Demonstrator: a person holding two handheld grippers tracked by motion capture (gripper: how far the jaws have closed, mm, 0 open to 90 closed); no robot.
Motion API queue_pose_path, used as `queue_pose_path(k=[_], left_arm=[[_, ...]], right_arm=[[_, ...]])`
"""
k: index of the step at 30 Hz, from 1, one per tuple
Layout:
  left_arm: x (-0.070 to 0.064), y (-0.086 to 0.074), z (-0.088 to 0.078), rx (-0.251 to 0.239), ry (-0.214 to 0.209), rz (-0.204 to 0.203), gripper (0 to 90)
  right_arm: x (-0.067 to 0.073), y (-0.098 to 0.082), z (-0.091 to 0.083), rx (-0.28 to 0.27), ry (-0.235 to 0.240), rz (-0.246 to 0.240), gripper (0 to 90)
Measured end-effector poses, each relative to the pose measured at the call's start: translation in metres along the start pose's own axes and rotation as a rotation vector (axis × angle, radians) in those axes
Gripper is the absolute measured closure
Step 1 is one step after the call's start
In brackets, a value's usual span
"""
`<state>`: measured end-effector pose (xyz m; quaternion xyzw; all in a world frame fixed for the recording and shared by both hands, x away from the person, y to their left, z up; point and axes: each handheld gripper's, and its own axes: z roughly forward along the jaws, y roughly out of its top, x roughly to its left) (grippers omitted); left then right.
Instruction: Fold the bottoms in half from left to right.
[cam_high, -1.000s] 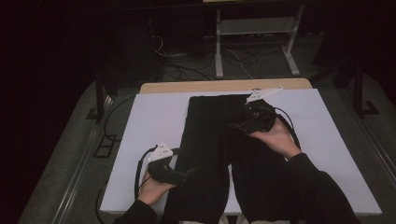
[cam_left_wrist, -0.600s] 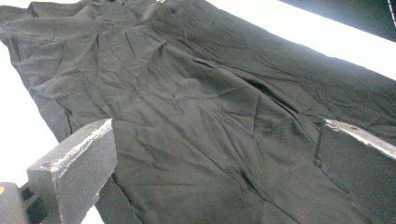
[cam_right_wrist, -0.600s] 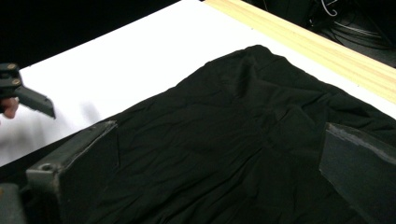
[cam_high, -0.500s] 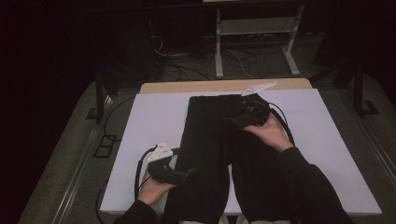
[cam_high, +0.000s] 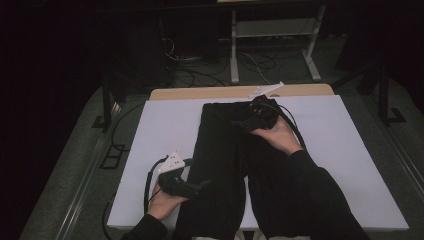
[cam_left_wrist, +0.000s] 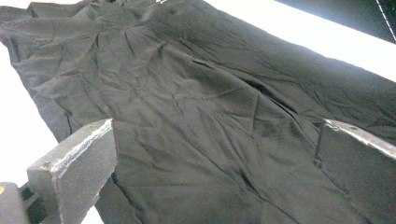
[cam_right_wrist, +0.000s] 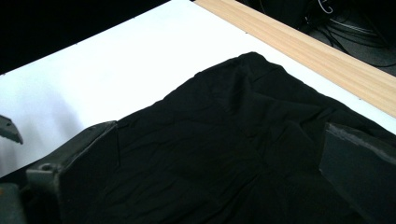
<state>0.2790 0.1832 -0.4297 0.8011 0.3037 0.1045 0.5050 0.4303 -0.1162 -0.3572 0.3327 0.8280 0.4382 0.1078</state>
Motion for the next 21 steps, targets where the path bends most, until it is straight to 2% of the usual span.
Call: queue_pose_path(k=[8, 11, 15, 17, 21], left_arm=[[0.0, 0.0, -0.001, -0.01, 0.0, -0.001, 0.0], [0.0, 0.0, -0.002, -0.009, 0.0, -0.001, 0.0], [0.0, 0.0, -0.001, -0.01, -0.001, -0.002, 0.0], [0.0, 0.0, -0.001, -0.011, -0.001, -0.004, 0.0], [-0.002, 0.0, -0.003, -0.018, 0.0, -0.006, 0.0]], right_arm=[[-0.003, 0.003, 0.011, -0.006, -0.004, 0.014, 0.0], [-0.005, 0.006, 0.02, -0.006, -0.001, 0.025, 0.0], [-0.005, 0.007, 0.029, -0.005, -0.005, 0.024, 0.0], [-0.003, 0.009, 0.036, -0.002, -0.032, 0.008, 0.0], [-0.002, 0.011, 0.042, -0.001, -0.034, 0.01, 0.0]])
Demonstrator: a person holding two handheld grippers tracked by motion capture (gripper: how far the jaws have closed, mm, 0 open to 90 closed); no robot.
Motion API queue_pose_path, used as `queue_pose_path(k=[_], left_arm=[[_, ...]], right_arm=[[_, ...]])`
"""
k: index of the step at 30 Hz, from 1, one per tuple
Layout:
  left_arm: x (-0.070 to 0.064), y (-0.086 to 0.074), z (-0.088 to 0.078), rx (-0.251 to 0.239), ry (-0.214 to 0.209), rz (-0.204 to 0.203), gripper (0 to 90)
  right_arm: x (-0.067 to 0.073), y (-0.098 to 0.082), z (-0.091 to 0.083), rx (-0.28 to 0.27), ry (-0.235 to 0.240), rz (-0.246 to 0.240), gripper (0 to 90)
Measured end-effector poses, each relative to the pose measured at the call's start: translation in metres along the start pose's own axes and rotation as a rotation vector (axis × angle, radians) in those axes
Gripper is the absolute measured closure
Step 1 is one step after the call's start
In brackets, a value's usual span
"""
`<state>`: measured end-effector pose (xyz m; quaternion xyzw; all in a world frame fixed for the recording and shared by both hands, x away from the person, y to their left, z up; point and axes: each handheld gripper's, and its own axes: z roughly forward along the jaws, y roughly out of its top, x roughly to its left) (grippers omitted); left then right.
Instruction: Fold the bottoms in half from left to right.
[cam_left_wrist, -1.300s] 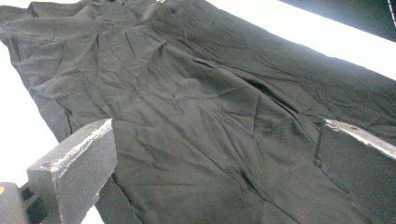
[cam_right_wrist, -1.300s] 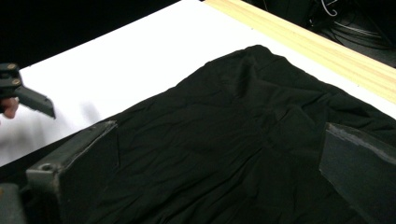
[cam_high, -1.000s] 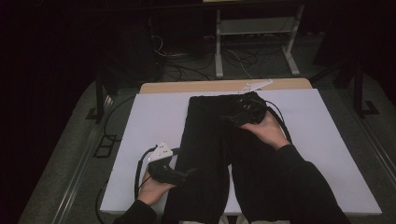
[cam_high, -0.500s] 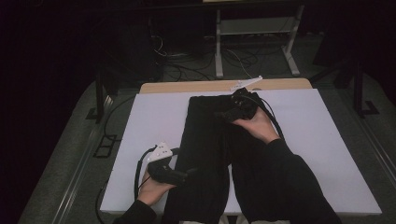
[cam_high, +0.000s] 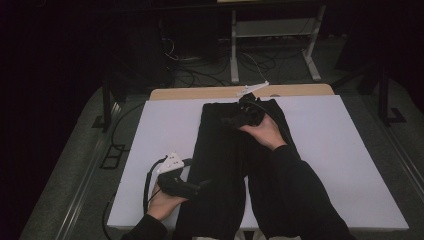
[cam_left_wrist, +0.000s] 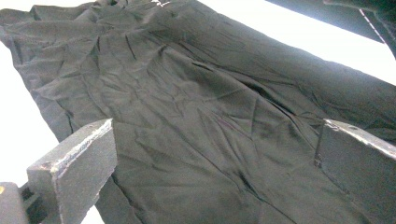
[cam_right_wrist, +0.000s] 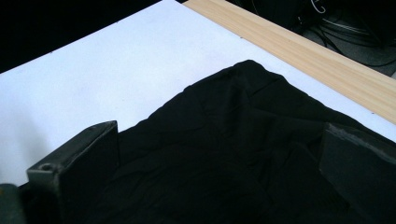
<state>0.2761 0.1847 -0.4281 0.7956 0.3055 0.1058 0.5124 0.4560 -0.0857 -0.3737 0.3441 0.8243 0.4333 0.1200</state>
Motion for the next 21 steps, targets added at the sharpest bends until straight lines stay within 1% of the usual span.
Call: queue_pose_path(k=[3, 10, 13, 20, 21], left_arm=[[0.0, 0.0, 0.0, 0.002, -0.002, -0.004, 0.0], [0.0, -0.001, -0.001, -0.001, 0.004, -0.009, 0.0], [0.0, -0.001, -0.001, -0.004, 0.006, -0.017, 0.0], [0.001, -0.002, -0.002, -0.007, 0.001, -0.021, 0.0], [0.001, -0.002, -0.002, -0.008, 0.0, -0.022, 0.0]], right_arm=[[0.001, 0.005, 0.007, 0.01, -0.002, -0.005, 0.0], [0.004, 0.017, 0.016, 0.014, 0.002, -0.009, 0.0], [0.006, 0.021, 0.019, 0.016, -0.004, -0.013, 0.0], [0.007, 0.032, 0.03, 0.018, -0.015, -0.016, 0.0], [0.008, 0.033, 0.032, 0.018, -0.017, -0.011, 0.0]])
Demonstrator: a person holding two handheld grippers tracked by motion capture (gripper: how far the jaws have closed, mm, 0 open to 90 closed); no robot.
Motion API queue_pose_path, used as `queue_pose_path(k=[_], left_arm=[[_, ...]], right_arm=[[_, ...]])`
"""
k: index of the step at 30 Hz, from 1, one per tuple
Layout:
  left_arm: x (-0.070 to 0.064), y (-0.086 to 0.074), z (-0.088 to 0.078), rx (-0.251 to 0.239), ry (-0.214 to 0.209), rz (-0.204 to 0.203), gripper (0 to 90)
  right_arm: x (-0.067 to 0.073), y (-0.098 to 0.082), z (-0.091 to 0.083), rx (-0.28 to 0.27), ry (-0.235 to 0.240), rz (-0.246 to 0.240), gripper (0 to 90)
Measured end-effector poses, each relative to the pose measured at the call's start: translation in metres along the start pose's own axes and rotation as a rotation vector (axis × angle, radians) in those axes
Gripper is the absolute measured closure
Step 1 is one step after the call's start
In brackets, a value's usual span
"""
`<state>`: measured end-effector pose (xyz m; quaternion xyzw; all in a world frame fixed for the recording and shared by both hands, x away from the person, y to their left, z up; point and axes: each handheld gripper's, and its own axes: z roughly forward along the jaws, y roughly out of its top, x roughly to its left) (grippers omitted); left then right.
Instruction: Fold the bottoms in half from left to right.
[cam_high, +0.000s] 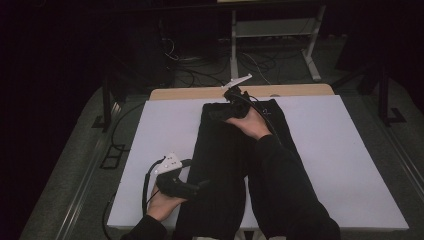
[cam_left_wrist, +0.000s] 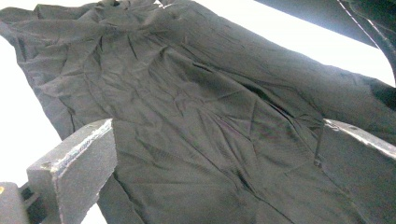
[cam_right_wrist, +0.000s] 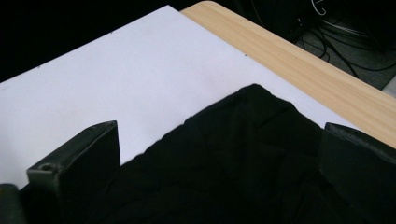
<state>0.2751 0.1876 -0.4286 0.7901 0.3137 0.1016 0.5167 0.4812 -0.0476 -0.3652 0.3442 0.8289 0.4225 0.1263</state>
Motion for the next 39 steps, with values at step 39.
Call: queue_pose_path(k=[39], left_arm=[[0.002, 0.0, 0.0, 0.002, -0.01, 0.0, 0.0]], right_arm=[[0.001, -0.001, 0.074, -0.028, -0.003, 0.058, 0.0]])
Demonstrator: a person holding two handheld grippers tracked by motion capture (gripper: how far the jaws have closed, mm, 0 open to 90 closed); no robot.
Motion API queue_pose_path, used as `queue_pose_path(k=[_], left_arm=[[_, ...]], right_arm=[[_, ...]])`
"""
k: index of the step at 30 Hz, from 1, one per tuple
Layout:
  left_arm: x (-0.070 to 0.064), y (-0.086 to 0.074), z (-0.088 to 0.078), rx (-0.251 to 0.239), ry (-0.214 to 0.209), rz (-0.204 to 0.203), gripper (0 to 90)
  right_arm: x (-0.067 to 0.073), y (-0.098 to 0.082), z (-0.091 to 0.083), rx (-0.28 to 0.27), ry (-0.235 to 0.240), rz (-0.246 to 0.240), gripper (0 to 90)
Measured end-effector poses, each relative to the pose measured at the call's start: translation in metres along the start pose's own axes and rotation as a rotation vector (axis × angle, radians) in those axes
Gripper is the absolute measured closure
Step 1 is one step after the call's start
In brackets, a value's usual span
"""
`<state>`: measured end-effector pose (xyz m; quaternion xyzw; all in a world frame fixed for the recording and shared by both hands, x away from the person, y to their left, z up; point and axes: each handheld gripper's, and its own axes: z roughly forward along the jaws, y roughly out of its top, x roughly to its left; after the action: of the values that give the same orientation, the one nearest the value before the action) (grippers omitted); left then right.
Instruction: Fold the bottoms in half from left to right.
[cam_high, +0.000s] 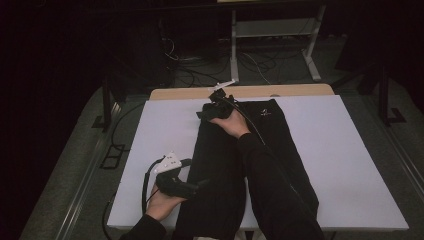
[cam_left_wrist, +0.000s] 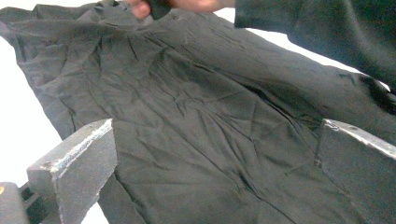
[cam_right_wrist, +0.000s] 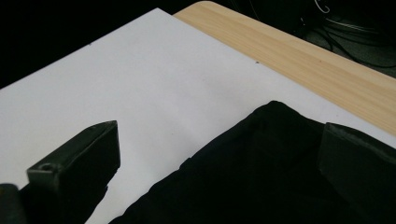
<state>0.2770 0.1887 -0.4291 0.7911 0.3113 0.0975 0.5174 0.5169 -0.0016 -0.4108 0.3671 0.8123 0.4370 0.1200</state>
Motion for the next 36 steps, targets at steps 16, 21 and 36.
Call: queue_pose_path(k=[16, 21, 36], left_arm=[[-0.001, 0.0, -0.001, 0.001, -0.009, 0.001, 0.0], [0.0, 0.0, -0.001, -0.001, -0.009, 0.0, 0.0], [0.0, 0.0, -0.001, 0.002, -0.007, 0.001, 0.0]], right_arm=[[0.007, -0.013, 0.031, -0.01, -0.021, 0.036, 10.3], [0.007, -0.013, 0.035, -0.002, -0.027, 0.052, 14.2], [0.009, -0.01, 0.051, 0.051, -0.065, 0.049, 37.6]])
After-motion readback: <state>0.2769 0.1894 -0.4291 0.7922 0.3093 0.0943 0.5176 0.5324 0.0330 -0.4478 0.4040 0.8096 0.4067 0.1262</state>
